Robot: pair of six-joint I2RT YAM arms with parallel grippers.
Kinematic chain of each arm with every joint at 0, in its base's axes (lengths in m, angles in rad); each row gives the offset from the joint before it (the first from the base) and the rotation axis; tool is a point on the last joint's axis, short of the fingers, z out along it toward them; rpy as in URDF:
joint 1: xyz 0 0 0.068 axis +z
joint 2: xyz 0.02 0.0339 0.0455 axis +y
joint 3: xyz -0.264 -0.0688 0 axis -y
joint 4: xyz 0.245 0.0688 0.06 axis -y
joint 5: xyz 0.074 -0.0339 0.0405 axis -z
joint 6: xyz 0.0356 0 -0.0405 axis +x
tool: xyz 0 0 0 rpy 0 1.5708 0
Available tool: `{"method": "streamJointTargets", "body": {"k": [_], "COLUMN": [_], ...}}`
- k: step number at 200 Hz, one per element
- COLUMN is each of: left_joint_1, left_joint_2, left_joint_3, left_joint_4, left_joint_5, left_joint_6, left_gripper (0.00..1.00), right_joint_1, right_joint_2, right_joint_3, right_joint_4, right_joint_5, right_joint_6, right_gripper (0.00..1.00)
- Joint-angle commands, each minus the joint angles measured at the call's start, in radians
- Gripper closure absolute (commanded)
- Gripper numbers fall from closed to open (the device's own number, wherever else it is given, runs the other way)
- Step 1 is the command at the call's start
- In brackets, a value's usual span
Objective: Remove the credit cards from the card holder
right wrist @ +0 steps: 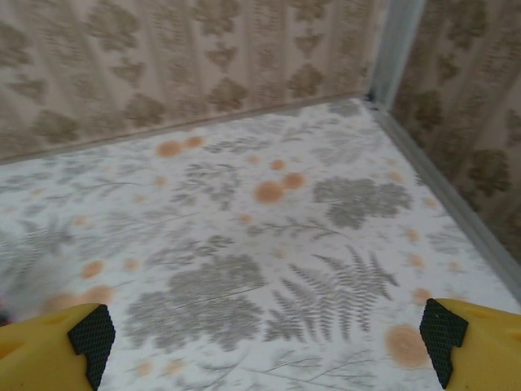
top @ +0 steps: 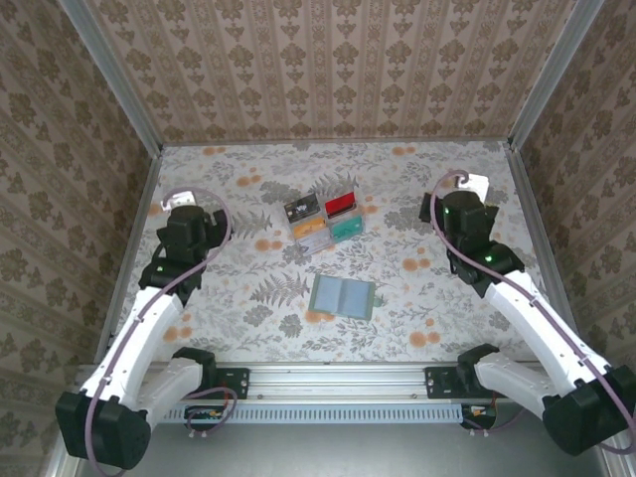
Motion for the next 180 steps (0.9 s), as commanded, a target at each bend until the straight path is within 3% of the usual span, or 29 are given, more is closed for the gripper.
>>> {"method": "streamJointTargets", "body": {"k": [1,34,82,109,180], "left_joint_1": [0.049,0.104,0.168,0.200,0.220], "left_joint_2": [0.011,0.055,0.204,0.298,0.518], "left_joint_3": [-0.072,-0.214,-0.317,-0.374,-0.426], "left_joint_4": [0.155,0.402,0.739,0.941,1.250], "left_joint_5": [-0.067,-0.029,0.128,0.206,0.400], "left_joint_6": [0.090,0.189,0.360,0.359,0.367], "left_gripper": [0.00,0.00,0.00,0.00,0.00], "right_joint_1": [-0.050,-0.109,-0.126,-0.137,-0.188], "right_joint_2": [0.000,0.088,0.257,0.328,0.478], "right_joint_3": [-0.107,-0.223,-0.331,-0.371,-0.431], "right_joint_4": [0.186,0.340,0.695,0.849,1.098], "right_joint_5": [0.078,0.066,0.000,-0.086,-0.337], "right_joint_6": [-0.082,-0.066,-0.178,-0.215,-0.276], "right_gripper": [0.00,0.00,0.00,0.00,0.00]}}
